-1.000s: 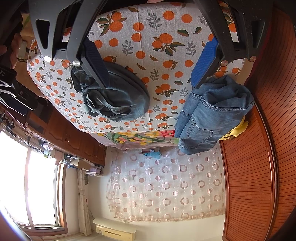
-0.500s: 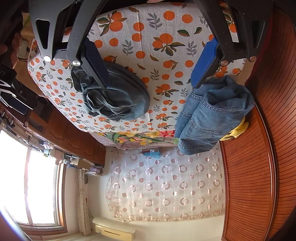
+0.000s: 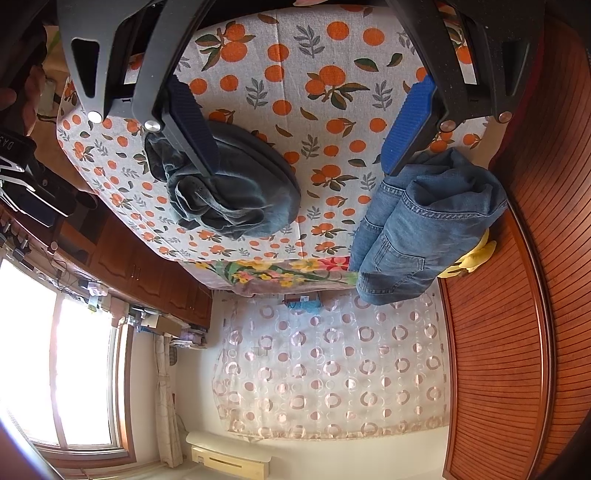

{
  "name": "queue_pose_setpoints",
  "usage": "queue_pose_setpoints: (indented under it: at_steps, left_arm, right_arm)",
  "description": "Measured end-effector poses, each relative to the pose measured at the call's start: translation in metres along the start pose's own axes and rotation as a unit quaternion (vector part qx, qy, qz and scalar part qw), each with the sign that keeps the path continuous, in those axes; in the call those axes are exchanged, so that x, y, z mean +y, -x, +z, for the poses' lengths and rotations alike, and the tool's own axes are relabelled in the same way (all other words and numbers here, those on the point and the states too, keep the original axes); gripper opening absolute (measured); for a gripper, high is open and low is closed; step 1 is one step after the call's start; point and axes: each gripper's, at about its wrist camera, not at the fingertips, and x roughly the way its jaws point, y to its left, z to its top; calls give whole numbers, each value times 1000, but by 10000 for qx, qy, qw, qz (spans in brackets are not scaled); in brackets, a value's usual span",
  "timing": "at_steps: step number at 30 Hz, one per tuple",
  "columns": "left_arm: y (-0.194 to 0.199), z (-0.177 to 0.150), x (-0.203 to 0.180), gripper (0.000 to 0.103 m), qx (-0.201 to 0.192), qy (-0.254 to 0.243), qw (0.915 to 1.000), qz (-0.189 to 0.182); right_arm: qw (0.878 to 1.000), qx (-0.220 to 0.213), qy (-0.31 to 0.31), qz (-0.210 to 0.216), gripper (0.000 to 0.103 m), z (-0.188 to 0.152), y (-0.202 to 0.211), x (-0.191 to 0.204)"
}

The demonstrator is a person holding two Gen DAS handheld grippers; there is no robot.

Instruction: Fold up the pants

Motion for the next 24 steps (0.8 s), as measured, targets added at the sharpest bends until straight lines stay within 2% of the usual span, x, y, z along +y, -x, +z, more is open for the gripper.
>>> queue_pose_setpoints:
  at_steps: [24]
  left_arm:
    - [0, 1, -4, 90, 86, -27, 10000, -11]
  right_arm:
    - [10000, 85, -28, 37, 103, -3, -3, -3]
